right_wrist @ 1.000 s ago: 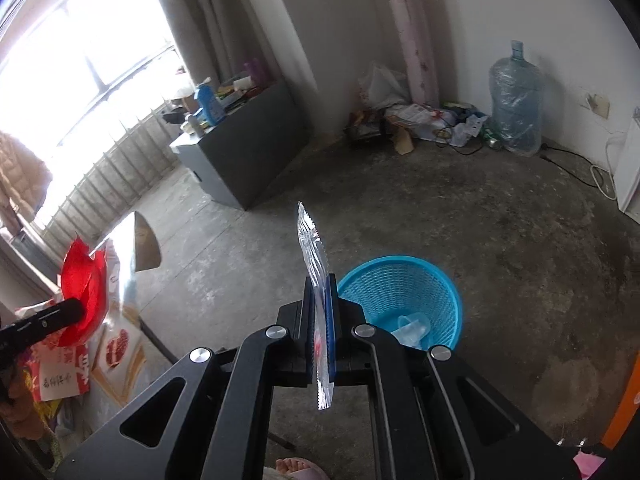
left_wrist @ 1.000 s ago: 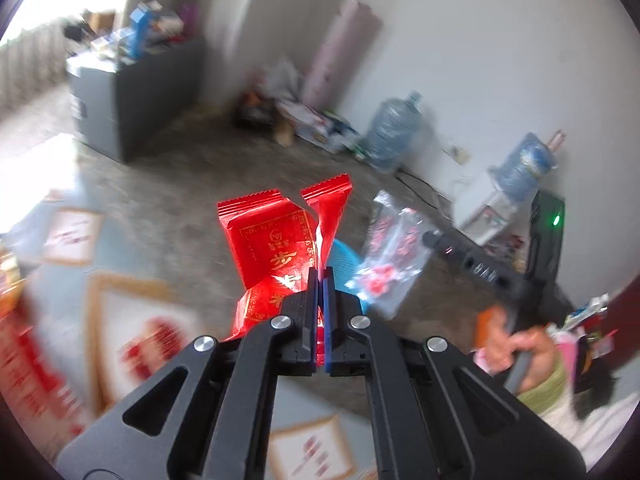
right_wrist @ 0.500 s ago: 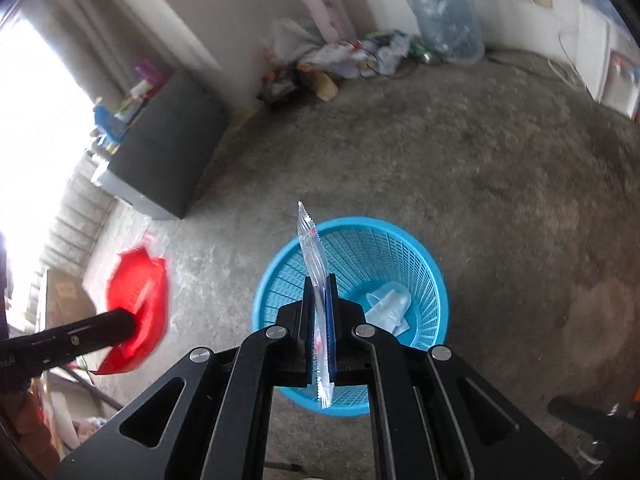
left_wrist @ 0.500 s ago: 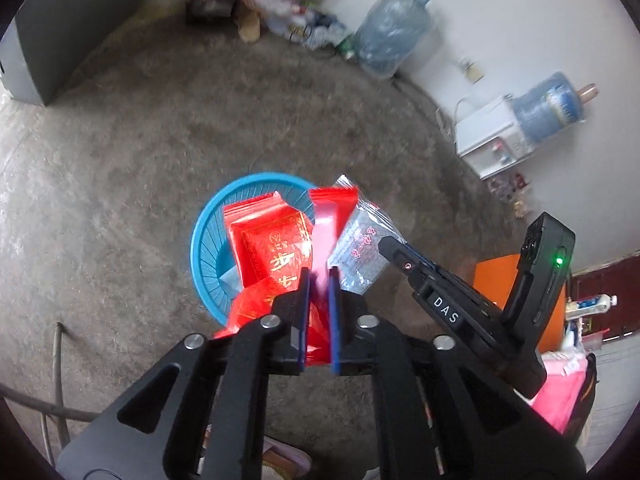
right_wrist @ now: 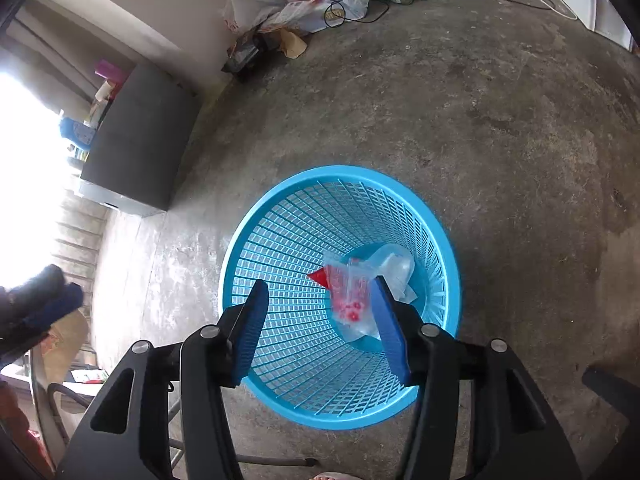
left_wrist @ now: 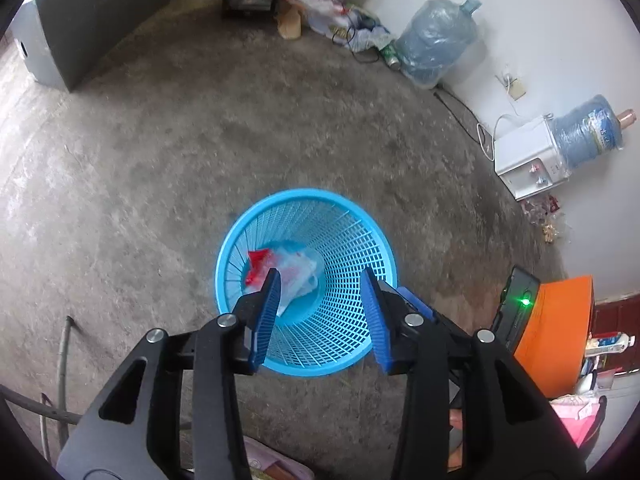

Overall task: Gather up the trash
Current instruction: 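Carry both items over the blue wastebasket and open both tools, then move both tools back over the table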

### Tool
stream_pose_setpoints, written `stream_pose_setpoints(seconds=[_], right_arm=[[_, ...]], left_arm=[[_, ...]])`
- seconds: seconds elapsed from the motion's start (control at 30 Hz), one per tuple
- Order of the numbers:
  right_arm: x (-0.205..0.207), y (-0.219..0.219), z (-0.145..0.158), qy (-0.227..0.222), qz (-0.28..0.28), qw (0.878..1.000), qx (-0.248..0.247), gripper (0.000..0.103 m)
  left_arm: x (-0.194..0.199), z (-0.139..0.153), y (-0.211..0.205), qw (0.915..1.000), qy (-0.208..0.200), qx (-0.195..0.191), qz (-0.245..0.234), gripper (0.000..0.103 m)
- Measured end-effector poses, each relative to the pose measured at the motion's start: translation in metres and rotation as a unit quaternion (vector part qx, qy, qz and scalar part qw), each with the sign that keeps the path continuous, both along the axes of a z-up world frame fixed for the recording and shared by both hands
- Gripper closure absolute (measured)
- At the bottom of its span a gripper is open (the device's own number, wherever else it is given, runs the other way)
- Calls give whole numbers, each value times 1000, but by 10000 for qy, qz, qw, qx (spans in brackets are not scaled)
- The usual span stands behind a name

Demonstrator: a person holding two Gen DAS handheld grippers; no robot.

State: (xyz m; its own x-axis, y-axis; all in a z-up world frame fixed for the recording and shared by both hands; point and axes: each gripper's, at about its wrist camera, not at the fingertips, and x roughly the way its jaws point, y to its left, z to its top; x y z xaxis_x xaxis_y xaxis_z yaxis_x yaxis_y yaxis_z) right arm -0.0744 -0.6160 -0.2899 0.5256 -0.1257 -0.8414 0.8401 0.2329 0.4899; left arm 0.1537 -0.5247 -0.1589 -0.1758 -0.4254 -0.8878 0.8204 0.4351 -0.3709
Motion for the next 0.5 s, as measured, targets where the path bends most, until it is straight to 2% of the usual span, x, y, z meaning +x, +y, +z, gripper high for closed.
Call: stream_pose_setpoints(seconds=[0.17, 0.27, 0.37, 0.5], right_arm=[[-8, 7, 31, -179, -61, 9997, -183, 50], [-9, 22, 64, -281, 58, 9983, -505, 42], [-7, 42, 103, -388, 307, 9946, -913, 36], [2, 71, 148, -324, 780, 9881, -1288, 35]], left_arm=[[-7, 47, 23, 9987, -275, -406, -105, 64], [-12, 86, 49, 9954, -557, -779, -91, 61], [-19, 125, 83, 9901, -899, -1076, -38, 58], [-37, 172, 134, 9804, -1457, -1327, -41, 54]])
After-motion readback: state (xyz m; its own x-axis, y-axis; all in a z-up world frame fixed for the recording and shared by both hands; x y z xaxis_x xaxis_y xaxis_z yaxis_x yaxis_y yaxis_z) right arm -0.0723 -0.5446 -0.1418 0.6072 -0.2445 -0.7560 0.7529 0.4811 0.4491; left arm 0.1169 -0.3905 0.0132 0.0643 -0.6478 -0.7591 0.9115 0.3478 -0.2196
